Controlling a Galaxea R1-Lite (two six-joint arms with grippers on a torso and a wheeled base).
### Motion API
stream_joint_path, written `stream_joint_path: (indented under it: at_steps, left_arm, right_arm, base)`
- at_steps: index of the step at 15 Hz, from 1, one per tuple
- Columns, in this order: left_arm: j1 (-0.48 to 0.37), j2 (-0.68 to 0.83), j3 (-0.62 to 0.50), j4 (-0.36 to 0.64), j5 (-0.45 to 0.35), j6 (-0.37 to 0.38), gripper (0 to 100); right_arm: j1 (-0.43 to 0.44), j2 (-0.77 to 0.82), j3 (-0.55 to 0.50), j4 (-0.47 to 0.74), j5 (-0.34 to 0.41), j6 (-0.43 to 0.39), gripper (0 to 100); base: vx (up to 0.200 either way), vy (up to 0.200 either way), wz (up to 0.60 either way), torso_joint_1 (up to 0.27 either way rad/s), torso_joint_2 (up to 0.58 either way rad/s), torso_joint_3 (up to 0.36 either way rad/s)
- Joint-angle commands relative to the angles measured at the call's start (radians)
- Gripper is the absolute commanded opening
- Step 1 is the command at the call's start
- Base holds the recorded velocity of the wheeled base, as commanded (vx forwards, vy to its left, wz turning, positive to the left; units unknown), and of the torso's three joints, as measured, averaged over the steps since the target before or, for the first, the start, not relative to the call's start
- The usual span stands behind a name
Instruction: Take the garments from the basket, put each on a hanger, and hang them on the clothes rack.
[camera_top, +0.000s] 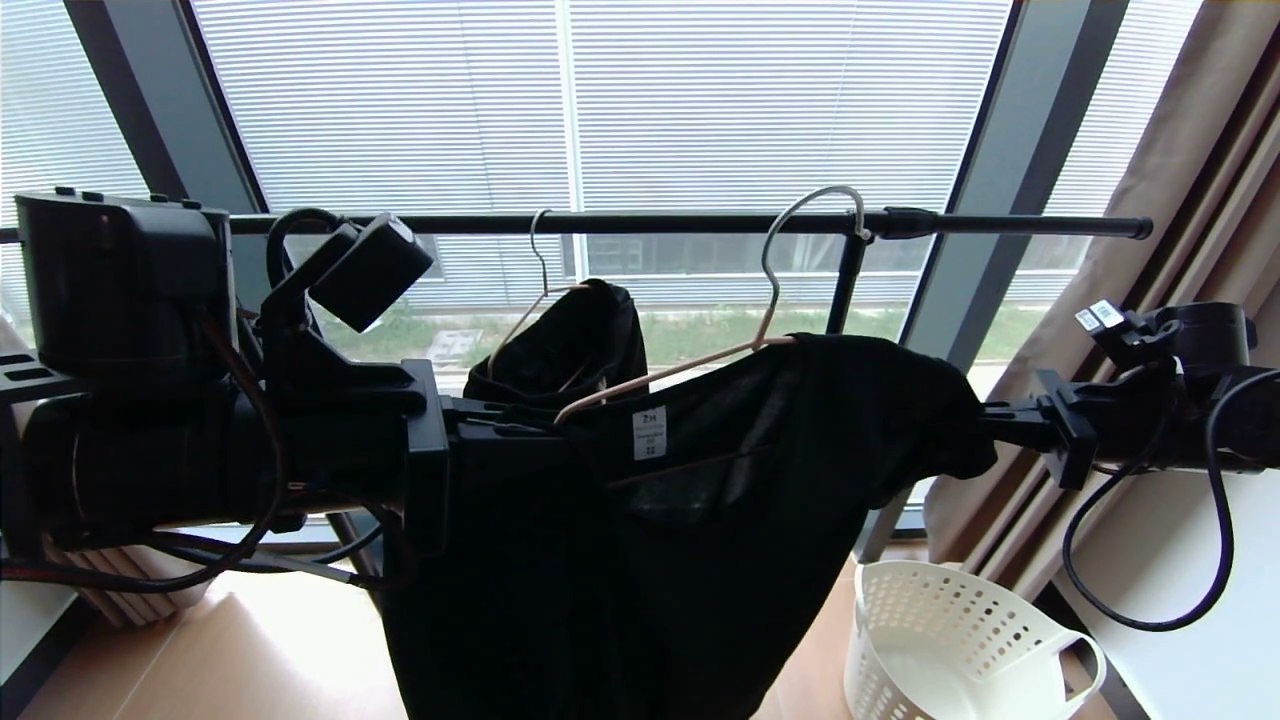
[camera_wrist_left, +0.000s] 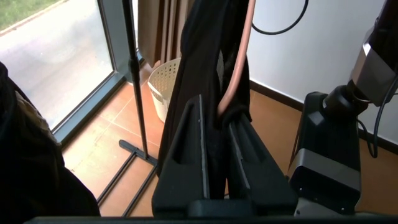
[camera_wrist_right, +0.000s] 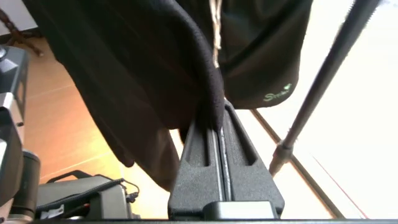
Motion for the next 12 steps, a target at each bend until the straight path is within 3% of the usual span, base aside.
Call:
stream_joint_path:
  at_steps: [1, 12]
  left_arm:
    - [0.010, -0.010, 0.001, 0.000, 0.000, 0.000, 0]
    - [0.040, -0.025, 0.006, 0.000, 0.000, 0.000, 0]
  right_arm:
    - [-0.018, 0.004, -0.011, -0.001, 0.000, 0.003, 0]
    - [-0.046, 0.064, -0.057, 0.004, -0.006, 0.015, 0]
  base:
    - [0.000, 0.000, 0.00, 0.000, 0.00, 0.000]
    - [0.000, 0.000, 0.00, 0.000, 0.00, 0.000]
